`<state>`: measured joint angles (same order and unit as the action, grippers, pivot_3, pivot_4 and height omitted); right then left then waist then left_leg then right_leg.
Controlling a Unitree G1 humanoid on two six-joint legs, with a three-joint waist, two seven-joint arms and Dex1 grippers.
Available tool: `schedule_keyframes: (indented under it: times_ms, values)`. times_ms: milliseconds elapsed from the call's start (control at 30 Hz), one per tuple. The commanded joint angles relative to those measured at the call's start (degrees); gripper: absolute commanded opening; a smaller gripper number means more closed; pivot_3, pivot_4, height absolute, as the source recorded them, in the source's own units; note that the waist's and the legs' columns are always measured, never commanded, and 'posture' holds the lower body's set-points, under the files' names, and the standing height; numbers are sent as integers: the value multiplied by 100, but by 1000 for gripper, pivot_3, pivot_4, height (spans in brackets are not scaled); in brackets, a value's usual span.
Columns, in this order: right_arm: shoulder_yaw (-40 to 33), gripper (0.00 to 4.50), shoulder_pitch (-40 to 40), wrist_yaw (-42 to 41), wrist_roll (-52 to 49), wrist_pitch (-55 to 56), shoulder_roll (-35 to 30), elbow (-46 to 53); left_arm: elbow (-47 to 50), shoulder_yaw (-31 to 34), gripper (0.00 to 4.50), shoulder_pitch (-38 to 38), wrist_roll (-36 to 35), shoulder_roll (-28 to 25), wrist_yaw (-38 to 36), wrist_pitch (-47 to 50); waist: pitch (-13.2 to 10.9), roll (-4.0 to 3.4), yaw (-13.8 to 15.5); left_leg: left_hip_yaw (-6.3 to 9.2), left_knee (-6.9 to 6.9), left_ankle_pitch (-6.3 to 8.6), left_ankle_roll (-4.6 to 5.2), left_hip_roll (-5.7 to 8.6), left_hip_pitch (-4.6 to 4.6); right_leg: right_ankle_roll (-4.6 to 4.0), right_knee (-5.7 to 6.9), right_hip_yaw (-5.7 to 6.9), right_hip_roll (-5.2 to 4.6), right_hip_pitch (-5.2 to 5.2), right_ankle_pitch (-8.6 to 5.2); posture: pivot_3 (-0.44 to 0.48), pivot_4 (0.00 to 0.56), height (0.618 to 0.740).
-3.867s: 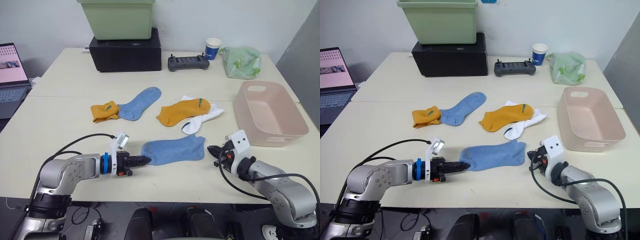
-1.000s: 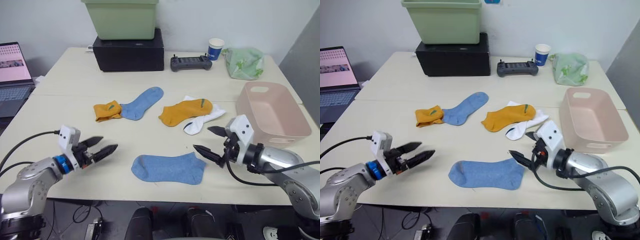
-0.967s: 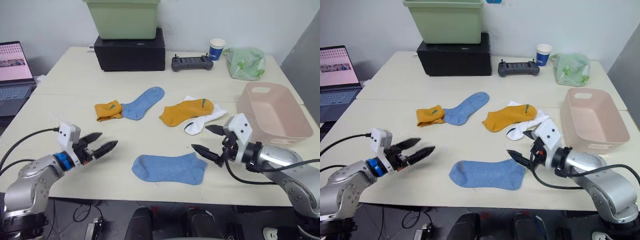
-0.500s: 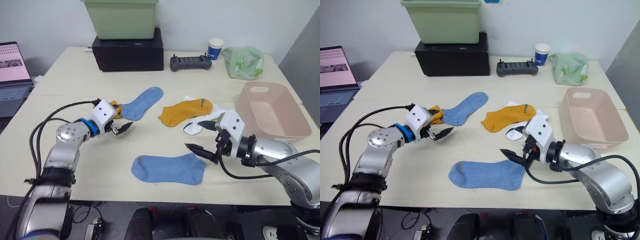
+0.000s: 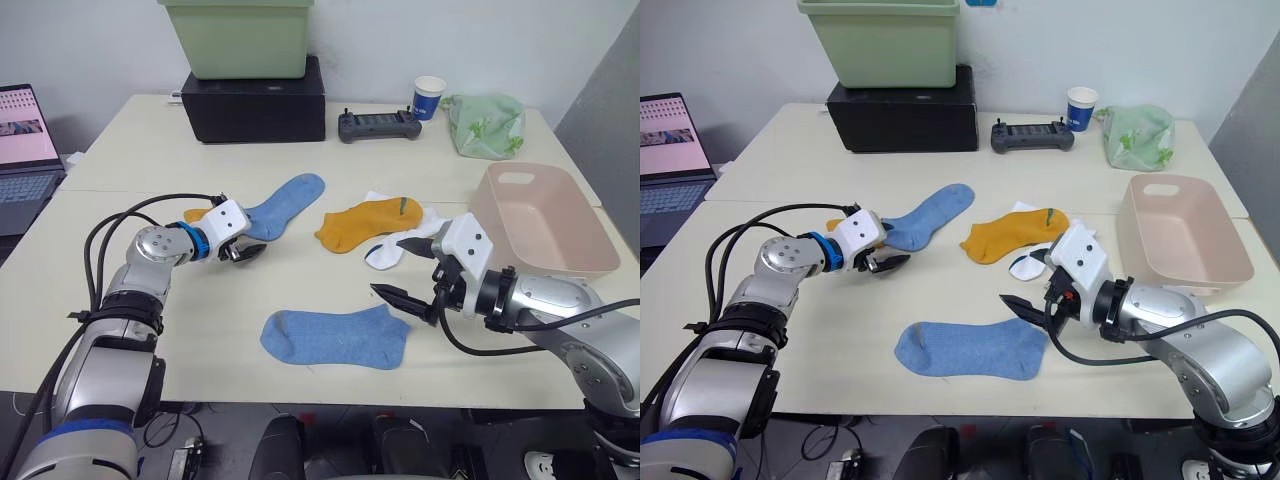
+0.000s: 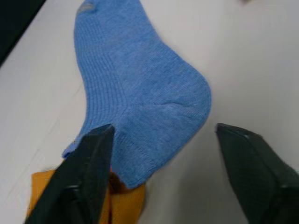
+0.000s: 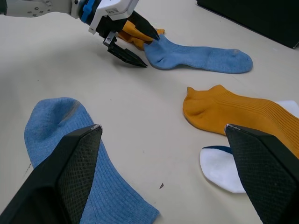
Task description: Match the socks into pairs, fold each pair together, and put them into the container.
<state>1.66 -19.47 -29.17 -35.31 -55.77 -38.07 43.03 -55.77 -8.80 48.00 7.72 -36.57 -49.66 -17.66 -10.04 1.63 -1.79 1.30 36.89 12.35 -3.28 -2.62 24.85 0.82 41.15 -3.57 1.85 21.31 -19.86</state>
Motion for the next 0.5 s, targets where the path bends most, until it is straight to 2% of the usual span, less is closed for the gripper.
schedule_keyframes:
  times_ms: [33,200,267,400,500]
  values:
    - [-169,4500,-158,48,-115,-21,-15,204,-357,-144,2233,215,266,48,76,33,0,0,0,0,1,0,0,1,0,0,1,1,0,-1,0,0,150,735]
    - [-143,4500,-186,64,-143,-51,-24,211,-555,-211,511,381,325,124,-108,-28,0,0,-2,0,2,0,0,2,0,0,2,1,1,-1,0,0,150,735]
    - [-162,4500,-154,91,-158,-78,-27,253,-424,-162,30,372,169,104,-460,73,0,0,-4,0,2,0,0,2,0,0,2,1,1,-1,0,0,150,735]
    - [-158,4500,-80,194,-176,-120,-7,317,415,390,30,234,-842,-56,-1789,1682,0,0,-9,-1,1,0,-1,-3,2,0,2,3,2,2,0,0,150,735]
    - [-110,4500,-60,231,-188,-106,-16,327,1329,560,30,-8,-1274,-286,-2344,2760,-2,1,-24,5,0,0,-1,-9,2,0,2,2,1,5,-1,0,150,735]
